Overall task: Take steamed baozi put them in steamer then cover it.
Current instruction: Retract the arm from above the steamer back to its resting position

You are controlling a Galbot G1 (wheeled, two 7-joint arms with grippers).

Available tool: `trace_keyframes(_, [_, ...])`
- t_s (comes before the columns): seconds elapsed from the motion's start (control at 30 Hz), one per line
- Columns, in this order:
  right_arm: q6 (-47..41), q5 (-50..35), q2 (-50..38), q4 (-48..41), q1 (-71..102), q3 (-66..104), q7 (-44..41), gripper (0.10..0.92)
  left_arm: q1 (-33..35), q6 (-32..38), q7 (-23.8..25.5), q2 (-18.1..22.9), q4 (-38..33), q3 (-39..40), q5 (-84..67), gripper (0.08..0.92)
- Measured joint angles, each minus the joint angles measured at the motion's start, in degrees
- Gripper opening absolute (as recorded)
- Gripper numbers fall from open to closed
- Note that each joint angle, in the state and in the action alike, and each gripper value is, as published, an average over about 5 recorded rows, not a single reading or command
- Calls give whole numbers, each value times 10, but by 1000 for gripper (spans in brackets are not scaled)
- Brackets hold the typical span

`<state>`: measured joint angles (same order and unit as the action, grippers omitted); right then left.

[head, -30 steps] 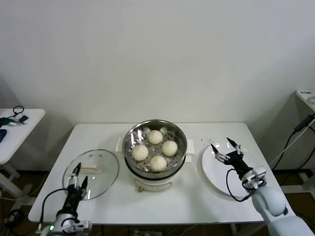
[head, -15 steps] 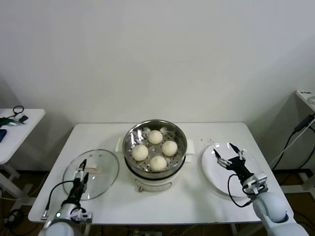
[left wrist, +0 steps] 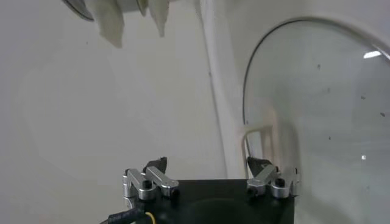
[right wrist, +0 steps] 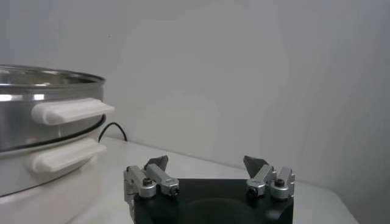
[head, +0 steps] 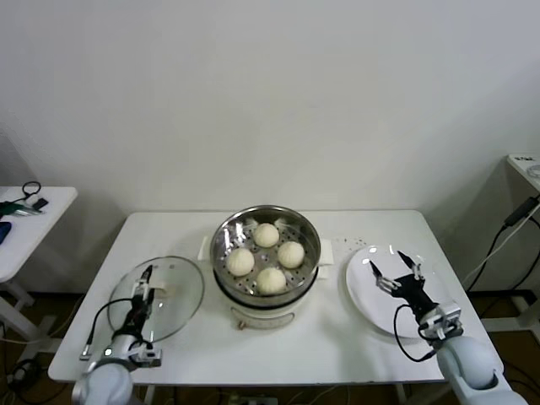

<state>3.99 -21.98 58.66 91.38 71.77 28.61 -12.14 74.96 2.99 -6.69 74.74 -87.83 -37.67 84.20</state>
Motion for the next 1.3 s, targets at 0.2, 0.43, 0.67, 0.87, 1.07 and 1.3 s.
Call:
trace_keyframes(0.2, [5,6,3,0,10,11,-5,823,-20,2,-10,3,28,1,5,823])
trace_keyframes(0.43, [9,10,9,-1,20,25,-9,823,-43,3,-24,5,56,5,6,823])
trace_keyframes(0.67, [12,17,15,-4,22,29,-11,823,-58,3,-35,6,75,7,4,817])
trace_keyframes(0.87, [13,24,21,-6,21,28,-11,823,-64,7,-38,5,84,6,2,680])
trace_keyframes(1.07, [14,30,26,-9,18,27,-12,823,-64,10,-38,4,88,6,-1,507])
trace_keyframes(1.3, [17,34,29,-11,18,27,-13,823,-60,11,-39,2,85,7,-14,299])
